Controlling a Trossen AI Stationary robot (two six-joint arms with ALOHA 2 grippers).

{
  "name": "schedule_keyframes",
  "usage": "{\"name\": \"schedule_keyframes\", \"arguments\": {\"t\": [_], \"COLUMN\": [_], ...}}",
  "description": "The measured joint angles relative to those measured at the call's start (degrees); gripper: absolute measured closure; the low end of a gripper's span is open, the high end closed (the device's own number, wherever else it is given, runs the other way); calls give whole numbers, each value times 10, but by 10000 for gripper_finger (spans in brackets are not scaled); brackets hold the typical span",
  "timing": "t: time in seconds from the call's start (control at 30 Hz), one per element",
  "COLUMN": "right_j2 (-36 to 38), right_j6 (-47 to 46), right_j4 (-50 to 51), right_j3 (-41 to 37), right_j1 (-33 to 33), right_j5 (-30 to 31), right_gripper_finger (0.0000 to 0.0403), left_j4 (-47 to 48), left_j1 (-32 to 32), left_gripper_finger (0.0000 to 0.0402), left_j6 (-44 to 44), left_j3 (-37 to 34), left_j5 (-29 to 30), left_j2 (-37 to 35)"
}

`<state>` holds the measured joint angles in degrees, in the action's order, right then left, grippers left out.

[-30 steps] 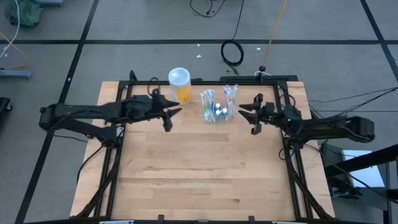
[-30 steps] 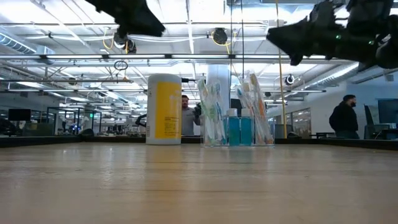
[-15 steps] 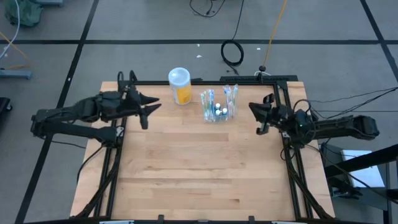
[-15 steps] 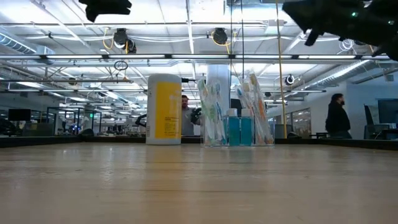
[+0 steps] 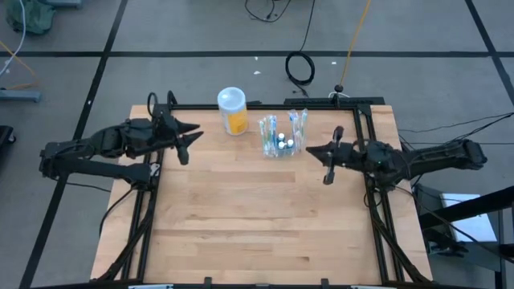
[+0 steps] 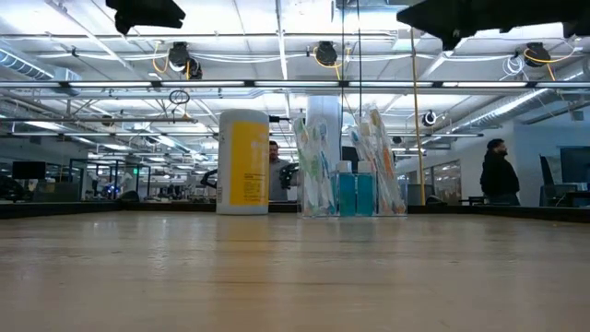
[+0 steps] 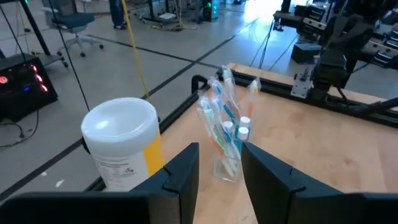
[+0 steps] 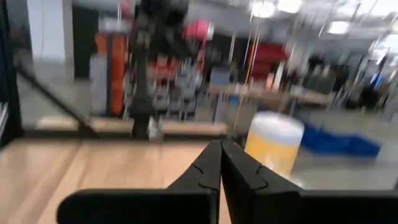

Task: Pick & Place toothbrushing station
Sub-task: Return to home position

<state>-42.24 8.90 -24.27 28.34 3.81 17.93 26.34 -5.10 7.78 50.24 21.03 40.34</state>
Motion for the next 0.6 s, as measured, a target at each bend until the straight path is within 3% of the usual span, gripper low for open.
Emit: {"name": "schedule_keyframes", "arguments": {"t": [0.13, 0.37, 0.6], "right_j2": [21, 145, 271], "right_j6": [-9, -26, -25], "right_j4": [107, 108, 113], "right_j3": [15, -65, -129], "right_j1": [5, 3, 3], "right_j5": [0, 0, -2], "right_gripper_finger": [402, 402, 402], "left_j4": [16, 82, 78], "left_j1": [8, 22, 37], "left_gripper_finger": [275, 275, 275], "left_j6": [3, -9, -47], "left_j3": [0, -1, -22], "left_j5": [1, 1, 1], "left_j2": [-2, -56, -143]}}
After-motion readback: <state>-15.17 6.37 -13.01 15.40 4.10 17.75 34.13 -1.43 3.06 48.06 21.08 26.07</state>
